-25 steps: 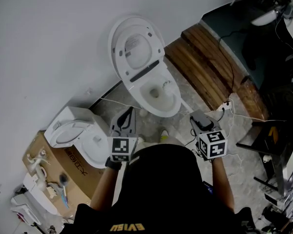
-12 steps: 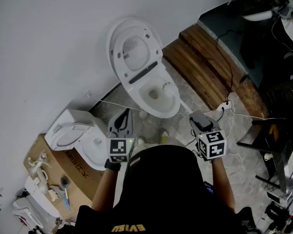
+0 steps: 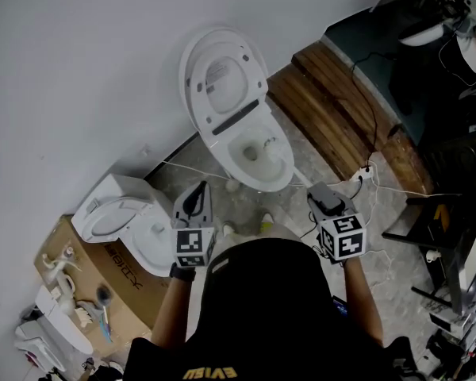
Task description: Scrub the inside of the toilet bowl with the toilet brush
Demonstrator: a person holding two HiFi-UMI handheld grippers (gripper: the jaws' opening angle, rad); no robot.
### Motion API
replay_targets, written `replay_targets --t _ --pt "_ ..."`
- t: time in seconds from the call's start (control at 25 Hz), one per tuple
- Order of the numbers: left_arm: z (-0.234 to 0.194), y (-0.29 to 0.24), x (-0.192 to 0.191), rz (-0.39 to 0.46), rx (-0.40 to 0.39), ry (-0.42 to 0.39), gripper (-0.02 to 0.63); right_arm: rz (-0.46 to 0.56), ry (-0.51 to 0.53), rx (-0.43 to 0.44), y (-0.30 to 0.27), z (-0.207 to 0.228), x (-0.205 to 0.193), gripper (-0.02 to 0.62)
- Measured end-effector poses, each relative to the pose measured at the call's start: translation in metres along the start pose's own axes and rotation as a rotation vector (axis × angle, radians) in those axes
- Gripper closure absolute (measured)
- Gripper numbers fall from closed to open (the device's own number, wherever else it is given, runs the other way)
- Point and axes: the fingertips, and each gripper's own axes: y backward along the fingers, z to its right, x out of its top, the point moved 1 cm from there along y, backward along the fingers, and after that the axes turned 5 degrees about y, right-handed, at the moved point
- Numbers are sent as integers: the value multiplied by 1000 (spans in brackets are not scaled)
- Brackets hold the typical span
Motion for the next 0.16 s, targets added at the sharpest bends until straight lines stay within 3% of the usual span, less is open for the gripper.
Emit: replay_targets --t 0.16 --pt "-29 16 -19 -14 29 10 588 -3 7 -1 -2 -28 0 437"
